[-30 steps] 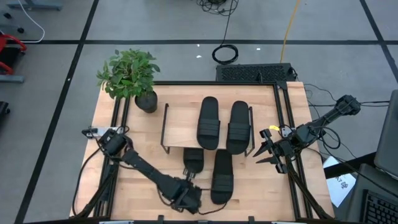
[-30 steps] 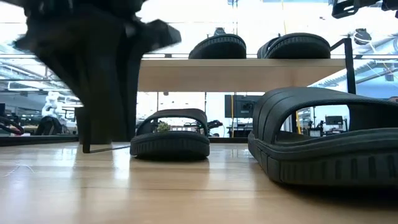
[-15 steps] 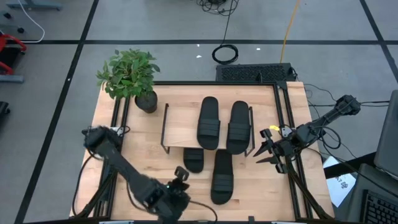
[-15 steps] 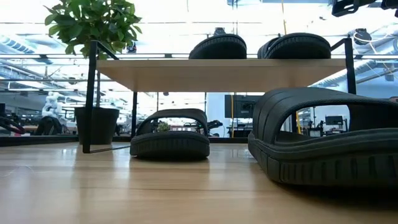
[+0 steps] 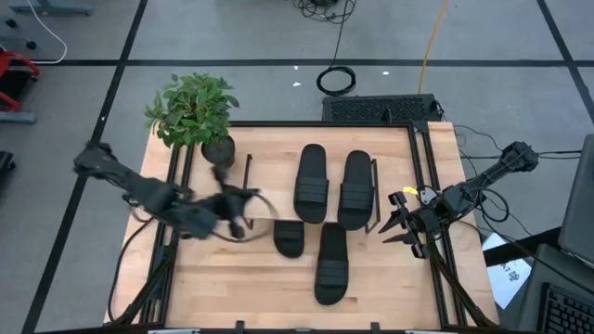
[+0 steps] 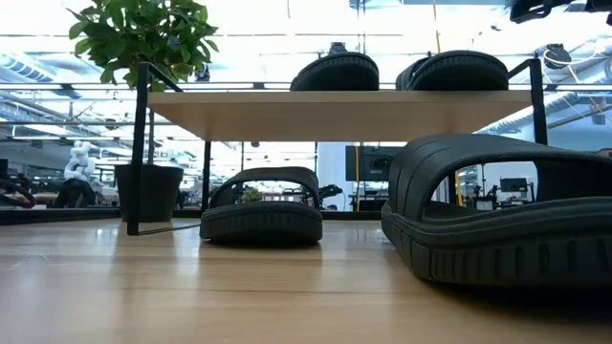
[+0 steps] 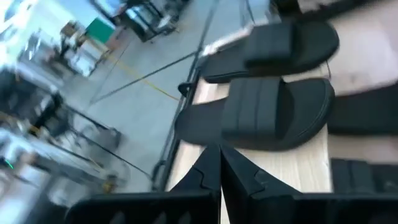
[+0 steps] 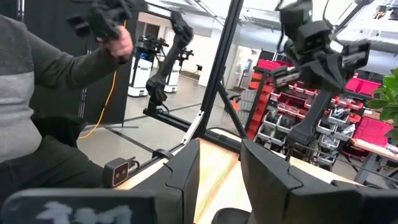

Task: Pick and place slides into the shelf
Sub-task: Adjust the shelf on the table

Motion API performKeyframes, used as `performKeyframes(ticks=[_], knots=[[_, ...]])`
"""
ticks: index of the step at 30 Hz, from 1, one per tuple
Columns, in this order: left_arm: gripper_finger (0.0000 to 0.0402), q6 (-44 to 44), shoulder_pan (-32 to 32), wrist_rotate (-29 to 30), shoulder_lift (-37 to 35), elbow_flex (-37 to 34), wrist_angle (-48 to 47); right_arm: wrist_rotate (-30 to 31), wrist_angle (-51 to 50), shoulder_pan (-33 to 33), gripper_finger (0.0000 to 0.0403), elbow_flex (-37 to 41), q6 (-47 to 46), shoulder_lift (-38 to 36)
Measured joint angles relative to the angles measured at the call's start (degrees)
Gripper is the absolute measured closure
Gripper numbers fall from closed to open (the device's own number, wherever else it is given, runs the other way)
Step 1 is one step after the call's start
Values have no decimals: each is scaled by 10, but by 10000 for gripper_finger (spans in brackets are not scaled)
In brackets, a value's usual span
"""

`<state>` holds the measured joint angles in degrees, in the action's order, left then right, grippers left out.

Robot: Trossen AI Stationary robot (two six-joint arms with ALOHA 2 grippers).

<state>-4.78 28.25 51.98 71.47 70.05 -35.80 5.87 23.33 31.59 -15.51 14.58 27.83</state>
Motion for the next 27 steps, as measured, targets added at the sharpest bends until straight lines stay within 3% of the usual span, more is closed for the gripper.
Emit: performKeyframes(ticks=[5, 10, 16, 27], knots=[[401, 150, 20, 29, -109, -144, 25, 0, 0, 0, 298, 0, 10, 0], [402, 264, 25, 59, -120, -240, 43, 0, 0, 0, 298, 0, 8, 0], [402, 413, 30, 110, -120, -285, -1, 0, 0, 0, 298, 0, -3, 0], [402, 549, 29, 34, -83, -343, -8, 0, -1, 0, 298, 0, -7, 0]])
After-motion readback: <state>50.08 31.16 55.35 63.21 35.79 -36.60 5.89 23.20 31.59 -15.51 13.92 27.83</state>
